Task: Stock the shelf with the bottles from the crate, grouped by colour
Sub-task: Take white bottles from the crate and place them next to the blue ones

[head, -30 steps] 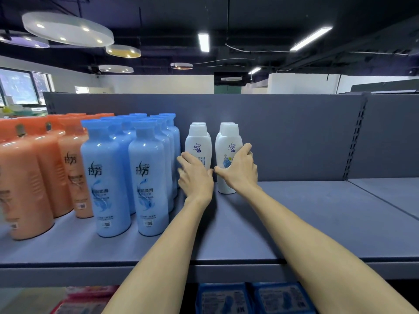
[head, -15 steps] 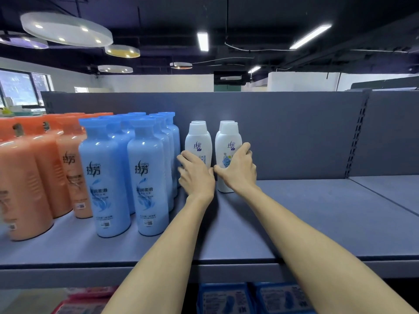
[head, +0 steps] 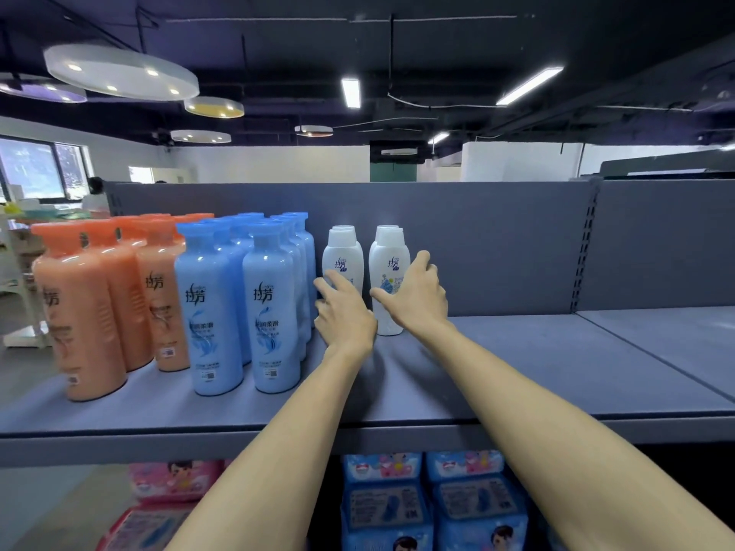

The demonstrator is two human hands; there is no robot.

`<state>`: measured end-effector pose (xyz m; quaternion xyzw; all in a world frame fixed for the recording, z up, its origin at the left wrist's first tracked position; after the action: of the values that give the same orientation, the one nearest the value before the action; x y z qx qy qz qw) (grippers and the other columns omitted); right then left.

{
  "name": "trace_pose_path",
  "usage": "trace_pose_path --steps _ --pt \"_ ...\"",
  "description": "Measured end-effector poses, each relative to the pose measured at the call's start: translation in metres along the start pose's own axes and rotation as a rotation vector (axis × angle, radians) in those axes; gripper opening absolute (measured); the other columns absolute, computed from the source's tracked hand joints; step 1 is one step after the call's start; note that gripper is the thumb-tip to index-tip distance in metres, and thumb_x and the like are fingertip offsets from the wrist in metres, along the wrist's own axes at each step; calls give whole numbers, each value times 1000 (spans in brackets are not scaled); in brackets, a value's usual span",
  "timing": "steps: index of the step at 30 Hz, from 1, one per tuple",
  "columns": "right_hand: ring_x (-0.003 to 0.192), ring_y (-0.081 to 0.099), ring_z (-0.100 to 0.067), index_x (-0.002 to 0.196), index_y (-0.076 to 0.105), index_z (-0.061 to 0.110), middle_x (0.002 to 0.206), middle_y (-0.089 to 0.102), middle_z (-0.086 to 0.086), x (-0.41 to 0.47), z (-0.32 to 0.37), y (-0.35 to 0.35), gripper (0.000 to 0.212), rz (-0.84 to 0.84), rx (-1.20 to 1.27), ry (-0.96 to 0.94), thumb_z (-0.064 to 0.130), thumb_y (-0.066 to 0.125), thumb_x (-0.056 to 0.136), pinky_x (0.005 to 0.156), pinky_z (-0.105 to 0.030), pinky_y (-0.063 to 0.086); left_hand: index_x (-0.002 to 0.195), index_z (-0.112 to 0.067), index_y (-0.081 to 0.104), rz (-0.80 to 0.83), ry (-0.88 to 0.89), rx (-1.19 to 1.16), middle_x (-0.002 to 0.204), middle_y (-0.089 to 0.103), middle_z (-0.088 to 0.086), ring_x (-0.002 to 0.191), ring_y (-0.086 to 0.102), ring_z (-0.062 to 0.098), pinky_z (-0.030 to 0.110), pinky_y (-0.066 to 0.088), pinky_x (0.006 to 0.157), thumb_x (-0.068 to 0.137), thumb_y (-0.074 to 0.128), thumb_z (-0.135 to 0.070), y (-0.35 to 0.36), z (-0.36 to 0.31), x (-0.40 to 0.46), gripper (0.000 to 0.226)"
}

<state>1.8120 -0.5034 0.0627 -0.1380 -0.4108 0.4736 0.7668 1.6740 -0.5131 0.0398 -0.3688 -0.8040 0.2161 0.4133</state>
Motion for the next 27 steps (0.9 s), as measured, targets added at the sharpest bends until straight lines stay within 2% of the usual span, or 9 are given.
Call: trace_pose_path --steps 4,11,14,17,21,24,27 --pt "103 59 -38 118 33 10 117 50 -12 -14 6 -19 68 24 -30 -9 40 79 77 71 -36 41 127 -7 36 0 88 61 123 39 11 101 58 33 37 37 65 82 68 -20 -21 -12 -17 57" --pt "100 59 -36 120 34 11 113 53 -11 -46 19 -57 65 38 -108 -54 41 76 80 69 -36 39 119 -8 41 7 230 55 118 43 11 90 59 34 36 39 61 84 64 -16 -64 -27 -49 43" --pt "91 56 -31 125 35 16 108 53 -4 -75 22 -73 65 35 -185 -126 46 72 81 69 -36 39 117 -9 44 18 349 20 114 45 9 93 55 30 32 38 63 84 63 -20 -80 -24 -77 40" --pt "81 52 -27 122 37 19 105 56 -2 -109 15 -82 59 33 -274 -204 49 68 83 69 -35 39 119 -11 45 68 448 27 111 46 7 98 48 26 28 36 69 84 63 -24 -89 -13 -110 41" --pt "89 61 -29 120 40 19 104 60 -3 -130 13 -89 56 27 -244 -226 50 68 83 69 -35 42 115 -13 46 102 451 41 105 48 5 96 49 26 32 40 76 83 62 -28 -100 -7 -128 38" --pt "96 62 -26 120 42 20 106 63 0 -141 18 -91 54 24 -181 -268 47 70 82 79 -39 48 116 -17 47 91 459 84 105 51 2 97 49 25 35 32 78 84 60 -33 -108 -6 -136 38" --pt "103 62 -24 123 43 22 110 64 3 -154 19 -89 56 22 -172 -302 48 70 81 86 -42 46 118 -19 47 91 460 96 105 53 0 98 50 23 36 32 80 84 59 -36 -112 1 -145 40"
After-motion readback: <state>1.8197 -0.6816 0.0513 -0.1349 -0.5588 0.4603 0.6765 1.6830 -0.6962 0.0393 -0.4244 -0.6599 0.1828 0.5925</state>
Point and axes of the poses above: each hand's wrist, its own x-axis towards the middle knuckle, its own y-axis out of the palm, z = x × y, the point moved 7 cm from there along x, towards the middle knuckle
